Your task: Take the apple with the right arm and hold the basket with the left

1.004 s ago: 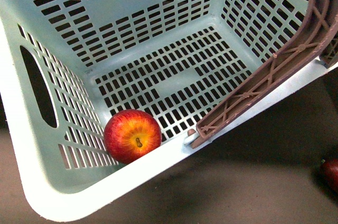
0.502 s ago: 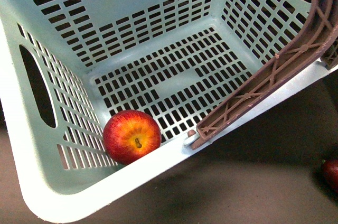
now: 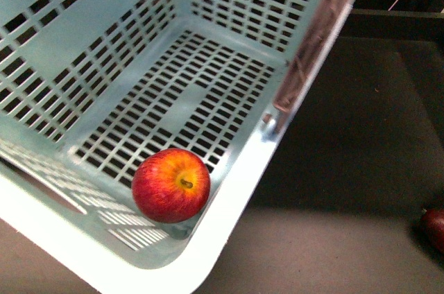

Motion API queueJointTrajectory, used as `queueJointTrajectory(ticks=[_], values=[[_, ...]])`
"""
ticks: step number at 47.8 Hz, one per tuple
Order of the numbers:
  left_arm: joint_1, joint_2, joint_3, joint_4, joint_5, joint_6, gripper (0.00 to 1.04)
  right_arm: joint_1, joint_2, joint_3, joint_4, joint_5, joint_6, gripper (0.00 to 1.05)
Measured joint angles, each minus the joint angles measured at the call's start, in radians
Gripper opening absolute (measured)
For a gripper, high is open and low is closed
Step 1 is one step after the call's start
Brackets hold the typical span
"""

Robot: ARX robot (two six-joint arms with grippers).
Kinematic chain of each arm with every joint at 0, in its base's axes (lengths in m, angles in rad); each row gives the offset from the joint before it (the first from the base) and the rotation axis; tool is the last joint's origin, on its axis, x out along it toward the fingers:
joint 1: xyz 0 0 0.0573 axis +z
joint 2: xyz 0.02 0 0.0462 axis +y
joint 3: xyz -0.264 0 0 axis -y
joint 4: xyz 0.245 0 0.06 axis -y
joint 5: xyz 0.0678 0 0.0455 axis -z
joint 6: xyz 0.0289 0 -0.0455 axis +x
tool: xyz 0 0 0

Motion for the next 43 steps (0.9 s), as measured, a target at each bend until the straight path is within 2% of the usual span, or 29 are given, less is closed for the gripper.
queueJointTrajectory(ticks=[9, 20, 25, 35, 43], values=[[0.167, -0.015, -0.064, 0.032, 0.045, -0.1, 0.16, 0.0, 0.0, 0.0, 0.0, -0.002, 0.0, 0.96], [0.348, 0.045, -0.072, 0.058, 0.136, -0.064, 0.16, 0.0, 0.0, 0.0, 0.0, 0.0, 0.0, 0.96], [0.418, 0.124, -0.066, 0.069, 0.143, -0.034, 0.16, 0.0, 0.0, 0.0, 0.0, -0.001, 0.0, 0.96], [0.484, 0.233, -0.027, 0.114, 0.137, -0.015, 0.16, 0.0, 0.0, 0.0, 0.0, 0.0, 0.0, 0.96], [0.504, 0.296, 0.002, 0.143, 0.141, -0.032, 0.16, 0.0, 0.0, 0.0, 0.0, -0.001, 0.0, 0.96]])
